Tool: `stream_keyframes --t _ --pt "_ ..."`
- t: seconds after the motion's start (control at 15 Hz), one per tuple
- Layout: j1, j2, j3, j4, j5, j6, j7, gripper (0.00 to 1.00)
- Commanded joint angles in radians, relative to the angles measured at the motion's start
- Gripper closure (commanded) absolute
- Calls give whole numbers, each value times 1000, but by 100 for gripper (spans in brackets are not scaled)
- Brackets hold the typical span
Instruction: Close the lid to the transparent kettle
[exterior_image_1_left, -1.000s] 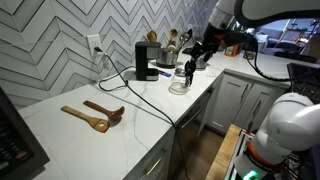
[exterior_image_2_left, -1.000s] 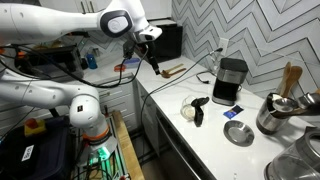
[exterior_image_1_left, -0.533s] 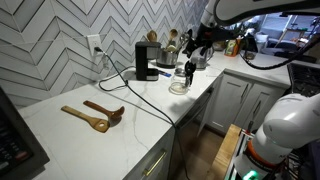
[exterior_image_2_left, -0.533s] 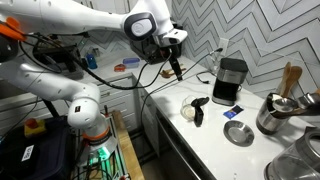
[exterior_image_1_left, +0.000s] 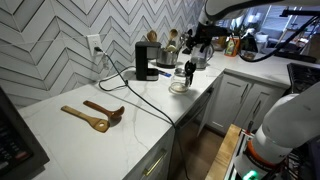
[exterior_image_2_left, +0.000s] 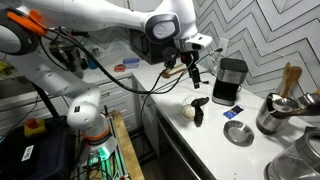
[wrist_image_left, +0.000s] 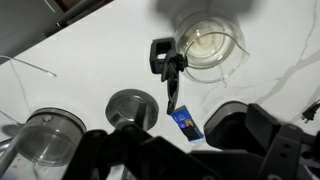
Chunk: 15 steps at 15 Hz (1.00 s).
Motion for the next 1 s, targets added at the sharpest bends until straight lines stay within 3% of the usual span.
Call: stream_keyframes --t 0.0,0.4,0.93 --pt "13 84 -50 66 43 -83 -89 0" --pt "23 148 -91 89 126 -174 -244 0" --pt "21 200 -102 82 175 -129 -324 0"
